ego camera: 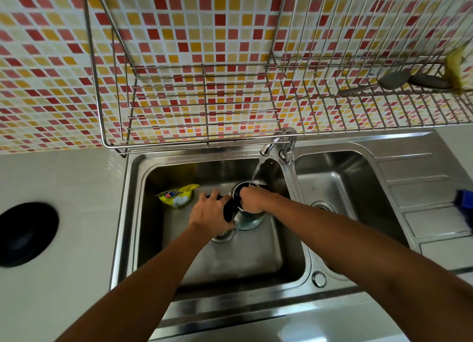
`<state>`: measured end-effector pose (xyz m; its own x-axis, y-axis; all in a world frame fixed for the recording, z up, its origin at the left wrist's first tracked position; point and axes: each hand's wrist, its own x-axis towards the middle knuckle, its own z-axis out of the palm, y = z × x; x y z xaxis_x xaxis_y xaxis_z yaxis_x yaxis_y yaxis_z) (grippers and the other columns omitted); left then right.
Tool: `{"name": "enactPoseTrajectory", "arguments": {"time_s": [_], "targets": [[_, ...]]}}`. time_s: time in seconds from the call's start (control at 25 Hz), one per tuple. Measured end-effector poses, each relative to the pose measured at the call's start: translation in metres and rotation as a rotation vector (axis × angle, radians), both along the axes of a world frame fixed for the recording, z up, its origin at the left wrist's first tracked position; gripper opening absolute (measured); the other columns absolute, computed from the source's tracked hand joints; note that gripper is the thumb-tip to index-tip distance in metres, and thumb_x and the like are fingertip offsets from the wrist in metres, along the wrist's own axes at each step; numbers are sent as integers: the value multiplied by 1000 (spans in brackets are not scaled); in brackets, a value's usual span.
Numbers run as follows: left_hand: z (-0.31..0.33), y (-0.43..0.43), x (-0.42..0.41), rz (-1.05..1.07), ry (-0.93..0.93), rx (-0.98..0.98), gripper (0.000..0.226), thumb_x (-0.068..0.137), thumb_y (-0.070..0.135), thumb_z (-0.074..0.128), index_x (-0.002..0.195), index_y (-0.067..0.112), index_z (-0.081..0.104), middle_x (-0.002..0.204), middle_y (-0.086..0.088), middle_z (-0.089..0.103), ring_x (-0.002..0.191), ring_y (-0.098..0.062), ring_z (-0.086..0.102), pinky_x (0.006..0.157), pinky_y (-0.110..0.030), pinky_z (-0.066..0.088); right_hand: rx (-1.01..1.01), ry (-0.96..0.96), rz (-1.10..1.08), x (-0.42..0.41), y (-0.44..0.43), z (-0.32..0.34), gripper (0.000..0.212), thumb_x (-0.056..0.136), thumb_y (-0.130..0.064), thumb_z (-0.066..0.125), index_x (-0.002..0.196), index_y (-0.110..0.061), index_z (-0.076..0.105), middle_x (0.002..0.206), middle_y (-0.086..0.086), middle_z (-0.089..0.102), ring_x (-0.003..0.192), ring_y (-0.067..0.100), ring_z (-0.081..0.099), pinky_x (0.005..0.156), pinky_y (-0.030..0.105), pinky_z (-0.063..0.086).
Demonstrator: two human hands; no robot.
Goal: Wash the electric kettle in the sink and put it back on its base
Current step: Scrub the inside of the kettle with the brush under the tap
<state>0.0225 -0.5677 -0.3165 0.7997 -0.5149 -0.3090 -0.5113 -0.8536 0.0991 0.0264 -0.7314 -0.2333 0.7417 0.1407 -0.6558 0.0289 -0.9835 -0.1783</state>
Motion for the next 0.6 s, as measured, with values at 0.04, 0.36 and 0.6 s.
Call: {"name": "enactPoseTrajectory", "arguments": {"time_s": [0.04,0.36,0.6], "targets": [[-1,0,0,-2,-2,-1,81,63,74,29,130,32,48,126,0,60,109,-30,52,89,-45,37,-28,-67,6,-2,0,2,25,92,-14,53,113,-6,62,116,17,65,100,33,63,77,36,47],[4,0,-4,3,-49,-17,78,68,73,29,130,31,49,123,-1,62,108,-28,53,90,-44,36,-47,36,-44,-10,-9,-6,31,92,-10,49,120,-3,60,118,19,64,103,35,63,78,36,48],[11,-1,-4,-25,-43,1,79,68,73,36,132,30,51,125,2,62,113,-26,52,89,-43,39,-189,-192,26,-9,-6,-14,30,91,-11,53,119,-8,62,120,15,65,108,34,63,88,42,51]]}}
